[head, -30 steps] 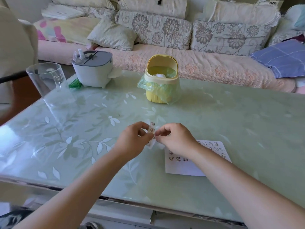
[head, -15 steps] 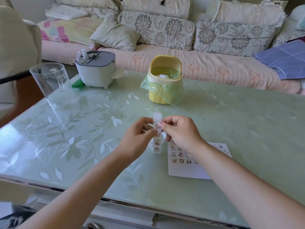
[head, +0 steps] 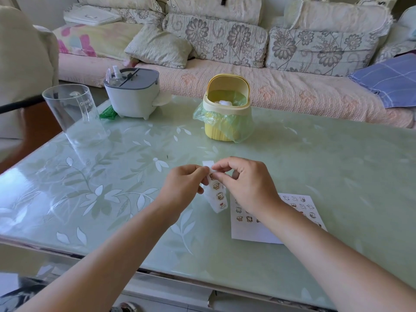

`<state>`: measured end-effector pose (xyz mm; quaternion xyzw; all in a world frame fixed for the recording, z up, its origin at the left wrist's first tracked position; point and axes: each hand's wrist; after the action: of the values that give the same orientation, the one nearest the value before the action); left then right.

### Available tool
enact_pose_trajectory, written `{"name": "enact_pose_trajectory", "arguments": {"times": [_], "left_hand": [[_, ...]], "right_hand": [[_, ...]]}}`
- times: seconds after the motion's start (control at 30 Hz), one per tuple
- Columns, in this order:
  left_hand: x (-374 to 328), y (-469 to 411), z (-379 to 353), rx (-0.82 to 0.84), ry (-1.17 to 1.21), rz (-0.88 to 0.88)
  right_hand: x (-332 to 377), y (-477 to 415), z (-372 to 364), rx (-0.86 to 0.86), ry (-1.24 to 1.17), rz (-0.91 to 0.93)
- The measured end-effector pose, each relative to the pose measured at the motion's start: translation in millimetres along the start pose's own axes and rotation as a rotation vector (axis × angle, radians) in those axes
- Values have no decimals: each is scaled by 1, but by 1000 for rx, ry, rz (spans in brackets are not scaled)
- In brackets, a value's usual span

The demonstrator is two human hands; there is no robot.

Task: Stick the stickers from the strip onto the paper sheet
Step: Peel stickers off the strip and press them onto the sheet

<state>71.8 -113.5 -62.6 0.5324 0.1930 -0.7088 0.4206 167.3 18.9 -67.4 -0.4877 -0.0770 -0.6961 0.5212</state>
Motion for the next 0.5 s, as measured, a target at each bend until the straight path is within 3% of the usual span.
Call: {"name": "enact_pose_trajectory", "arguments": {"times": [0.3, 0.5], "left_hand": [[-4, 2, 1, -27, 14, 22], [-2, 1, 1, -27, 32, 37]], "right_hand": [[-2, 2, -5, -76, 122, 179], [-5, 1, -5, -21, 185, 222]]}}
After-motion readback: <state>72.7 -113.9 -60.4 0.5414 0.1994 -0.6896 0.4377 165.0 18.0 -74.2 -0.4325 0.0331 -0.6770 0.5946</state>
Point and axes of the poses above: each hand's wrist, its own y-axis away from the middle knuckle, its own z-axis out of the back of the hand, x = y × z, and after that the axes turned 9 degrees about -y, right-handed
